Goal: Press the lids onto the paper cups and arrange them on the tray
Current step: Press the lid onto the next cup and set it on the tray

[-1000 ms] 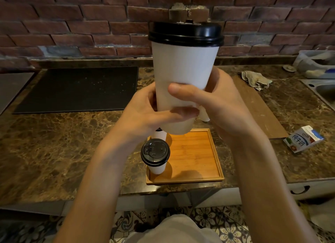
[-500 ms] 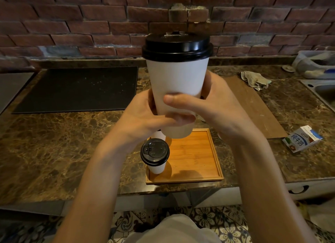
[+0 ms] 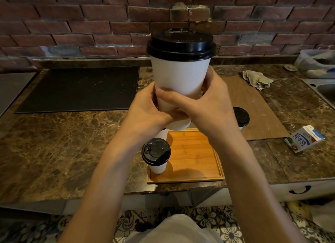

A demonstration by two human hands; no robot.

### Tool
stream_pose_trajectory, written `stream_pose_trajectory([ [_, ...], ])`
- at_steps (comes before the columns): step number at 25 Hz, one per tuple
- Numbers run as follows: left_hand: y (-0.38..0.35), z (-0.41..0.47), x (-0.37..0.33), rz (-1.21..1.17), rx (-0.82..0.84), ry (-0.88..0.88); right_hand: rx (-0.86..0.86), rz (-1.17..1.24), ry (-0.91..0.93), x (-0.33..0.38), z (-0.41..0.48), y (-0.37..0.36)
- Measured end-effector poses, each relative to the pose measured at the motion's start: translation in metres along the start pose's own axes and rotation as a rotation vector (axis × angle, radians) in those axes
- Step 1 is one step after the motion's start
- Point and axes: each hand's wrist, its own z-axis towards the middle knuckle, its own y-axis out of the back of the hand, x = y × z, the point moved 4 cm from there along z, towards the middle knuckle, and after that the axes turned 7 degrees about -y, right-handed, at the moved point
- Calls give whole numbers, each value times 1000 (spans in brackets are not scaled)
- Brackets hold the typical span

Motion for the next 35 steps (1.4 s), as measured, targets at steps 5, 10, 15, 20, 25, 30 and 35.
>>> stream_pose_trajectory([
  [5,4,0,-10,-57,36,-25,128,104,28,4,4,8],
  [10,4,-2,-15,-197,224,4,296,171,35,6,3,13],
  [15,3,-3,-17,-220,247,6,349,139,33,8,1,11],
  [20,6,-1,-11,-164,138,39,268,75,26,10,2,8],
  [25,5,4,-8,-20,52,30,115,35,9,4,3,6],
  [30,0,4,0,11,-5,33,1,-34,-18,-7,2,2],
  [35,5,2,-1,18,7,22,50,-18,20,-1,5,4],
])
